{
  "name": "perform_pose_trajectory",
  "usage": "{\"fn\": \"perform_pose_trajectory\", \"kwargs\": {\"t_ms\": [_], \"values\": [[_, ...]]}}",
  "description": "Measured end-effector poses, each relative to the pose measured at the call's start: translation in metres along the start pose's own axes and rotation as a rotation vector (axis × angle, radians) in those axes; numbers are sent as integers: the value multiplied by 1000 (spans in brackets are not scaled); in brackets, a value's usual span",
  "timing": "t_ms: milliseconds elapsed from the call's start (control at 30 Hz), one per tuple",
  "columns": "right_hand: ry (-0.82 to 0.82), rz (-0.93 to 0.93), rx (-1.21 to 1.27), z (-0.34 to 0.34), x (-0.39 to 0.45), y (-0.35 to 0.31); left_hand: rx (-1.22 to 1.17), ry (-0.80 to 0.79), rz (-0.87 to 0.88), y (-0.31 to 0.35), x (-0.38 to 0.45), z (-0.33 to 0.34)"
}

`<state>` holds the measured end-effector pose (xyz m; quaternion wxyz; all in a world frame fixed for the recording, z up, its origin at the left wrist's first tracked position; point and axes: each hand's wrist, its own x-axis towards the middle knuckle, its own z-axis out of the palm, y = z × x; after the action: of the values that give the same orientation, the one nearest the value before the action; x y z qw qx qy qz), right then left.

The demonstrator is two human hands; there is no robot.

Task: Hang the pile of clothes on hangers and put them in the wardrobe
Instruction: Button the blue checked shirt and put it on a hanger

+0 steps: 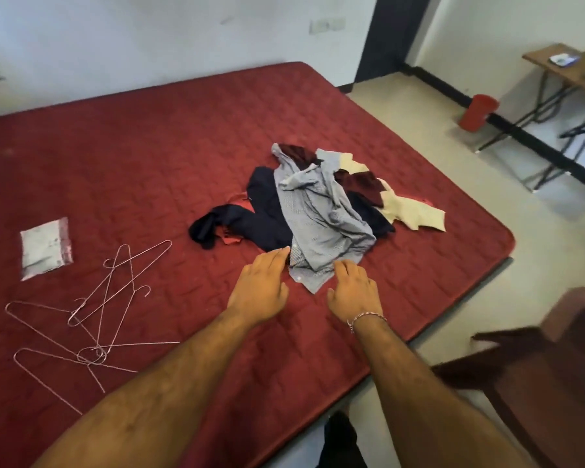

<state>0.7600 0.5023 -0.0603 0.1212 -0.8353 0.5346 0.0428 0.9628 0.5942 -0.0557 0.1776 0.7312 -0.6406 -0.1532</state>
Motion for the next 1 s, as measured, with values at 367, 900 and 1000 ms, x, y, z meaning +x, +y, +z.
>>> {"fn": "perform_pose_trajectory", "kwargs": {"t_ms": [367,900,1000], "values": [[-289,50,51,48,287,115,-116,41,-320,30,172,87],[-1063,-97,1364,-14,256,97,-199,-115,-590,41,197,105],[-893,-7,1543,-19,237,80,-409,48,-606,45,198,88]]}}
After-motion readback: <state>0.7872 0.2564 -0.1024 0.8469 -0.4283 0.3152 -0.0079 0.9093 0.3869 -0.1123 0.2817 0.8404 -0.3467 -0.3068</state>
